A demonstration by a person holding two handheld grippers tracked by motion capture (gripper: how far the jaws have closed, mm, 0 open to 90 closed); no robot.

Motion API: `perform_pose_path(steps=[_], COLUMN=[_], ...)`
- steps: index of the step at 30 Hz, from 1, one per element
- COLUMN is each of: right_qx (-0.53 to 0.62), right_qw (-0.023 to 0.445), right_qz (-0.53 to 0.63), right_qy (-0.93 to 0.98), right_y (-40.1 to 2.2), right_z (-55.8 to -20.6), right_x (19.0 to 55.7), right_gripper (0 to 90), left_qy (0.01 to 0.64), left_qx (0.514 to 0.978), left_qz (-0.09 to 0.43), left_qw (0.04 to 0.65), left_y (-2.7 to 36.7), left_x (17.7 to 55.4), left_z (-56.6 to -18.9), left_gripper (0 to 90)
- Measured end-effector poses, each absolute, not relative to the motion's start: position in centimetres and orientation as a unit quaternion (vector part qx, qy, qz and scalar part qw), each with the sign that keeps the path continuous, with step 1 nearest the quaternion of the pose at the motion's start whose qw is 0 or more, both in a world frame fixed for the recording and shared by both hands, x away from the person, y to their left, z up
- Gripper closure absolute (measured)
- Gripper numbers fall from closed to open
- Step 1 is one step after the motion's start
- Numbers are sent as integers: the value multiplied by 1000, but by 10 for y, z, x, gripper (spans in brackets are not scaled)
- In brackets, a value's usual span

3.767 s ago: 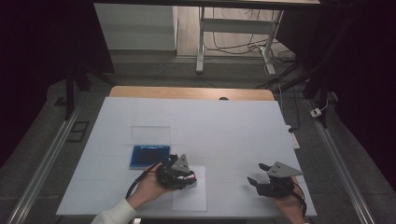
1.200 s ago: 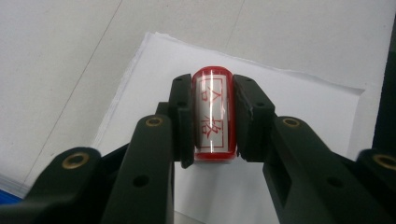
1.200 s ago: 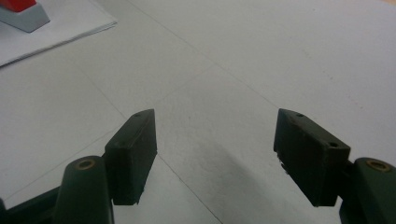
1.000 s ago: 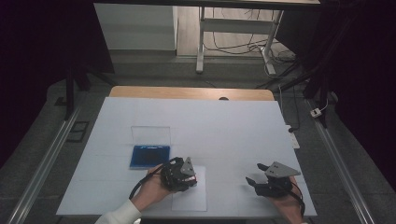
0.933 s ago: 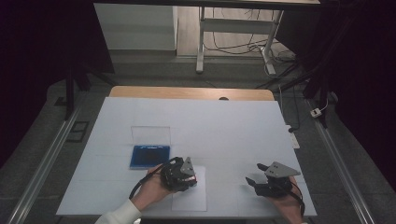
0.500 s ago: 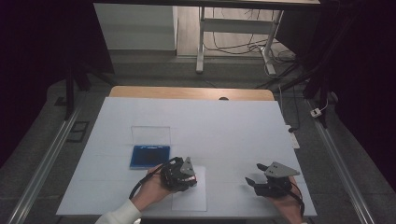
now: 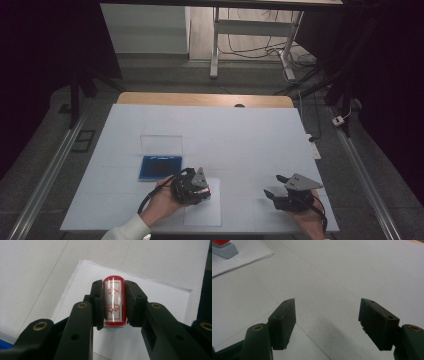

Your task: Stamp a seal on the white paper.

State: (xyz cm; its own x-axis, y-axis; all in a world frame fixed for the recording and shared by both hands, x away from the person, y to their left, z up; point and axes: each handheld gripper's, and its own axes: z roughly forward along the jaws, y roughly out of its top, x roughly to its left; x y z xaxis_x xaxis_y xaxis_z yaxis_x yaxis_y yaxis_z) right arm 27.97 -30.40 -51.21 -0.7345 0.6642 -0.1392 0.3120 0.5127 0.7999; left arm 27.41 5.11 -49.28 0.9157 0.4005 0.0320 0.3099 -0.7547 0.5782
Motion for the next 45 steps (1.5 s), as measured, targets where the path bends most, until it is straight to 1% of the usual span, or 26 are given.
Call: perform_pose_path(steps=[17,27,45], right_qx=[293,291,291], right_qw=[219,221,221], right_qz=[398,398,396], right_qy=[842,842,842], right_y=[-305,-306,-307], right_z=[-512,-512,-512], right_x=[279,279,280], right_gripper=[295,296,297], left_qy=[189,206,215], left_qx=[932,914,897], left_qz=[65,62,58], left_qw=[303,345,382], left_y=[55,70,88], left_x=[276,278,280], left_z=[-491,-477,-460], left_gripper=[699,699,698])
